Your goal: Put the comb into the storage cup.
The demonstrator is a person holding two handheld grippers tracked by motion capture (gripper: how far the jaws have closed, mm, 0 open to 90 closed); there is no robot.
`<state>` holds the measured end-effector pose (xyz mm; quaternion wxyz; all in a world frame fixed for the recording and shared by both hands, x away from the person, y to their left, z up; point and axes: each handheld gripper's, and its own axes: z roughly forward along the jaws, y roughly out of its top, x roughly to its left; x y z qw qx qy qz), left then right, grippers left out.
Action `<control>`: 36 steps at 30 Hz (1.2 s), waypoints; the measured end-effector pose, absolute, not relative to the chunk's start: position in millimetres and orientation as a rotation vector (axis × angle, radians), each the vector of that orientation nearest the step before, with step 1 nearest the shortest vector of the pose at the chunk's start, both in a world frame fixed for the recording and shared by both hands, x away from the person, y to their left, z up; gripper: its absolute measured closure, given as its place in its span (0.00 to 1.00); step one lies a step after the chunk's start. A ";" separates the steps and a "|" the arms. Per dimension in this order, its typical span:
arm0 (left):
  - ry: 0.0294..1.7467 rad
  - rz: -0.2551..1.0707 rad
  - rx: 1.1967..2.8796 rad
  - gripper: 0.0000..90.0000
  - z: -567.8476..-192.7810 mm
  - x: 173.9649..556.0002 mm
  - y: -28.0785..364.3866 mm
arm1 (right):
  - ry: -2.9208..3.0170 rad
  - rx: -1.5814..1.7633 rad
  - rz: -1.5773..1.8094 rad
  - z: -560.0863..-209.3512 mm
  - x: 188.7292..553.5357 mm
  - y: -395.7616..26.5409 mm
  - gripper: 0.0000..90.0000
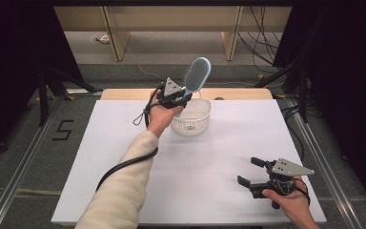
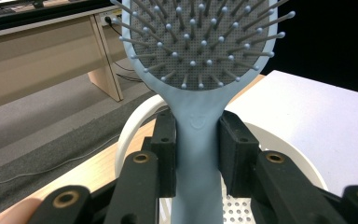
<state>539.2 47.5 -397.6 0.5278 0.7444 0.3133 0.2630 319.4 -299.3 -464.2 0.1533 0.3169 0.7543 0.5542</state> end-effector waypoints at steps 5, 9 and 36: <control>0.736 0.636 1.784 0.77 -398.4 539.3 46.5 | 2.162 0.909 1.592 -464.2 319.5 -299.4 0.11; 0.735 0.638 1.788 0.77 -398.9 539.6 46.5 | 2.163 0.908 1.592 -464.3 319.4 -299.2 0.11; 0.703 0.626 1.823 0.77 -406.3 539.0 45.5 | 2.169 0.908 1.583 -464.3 319.2 -299.4 0.11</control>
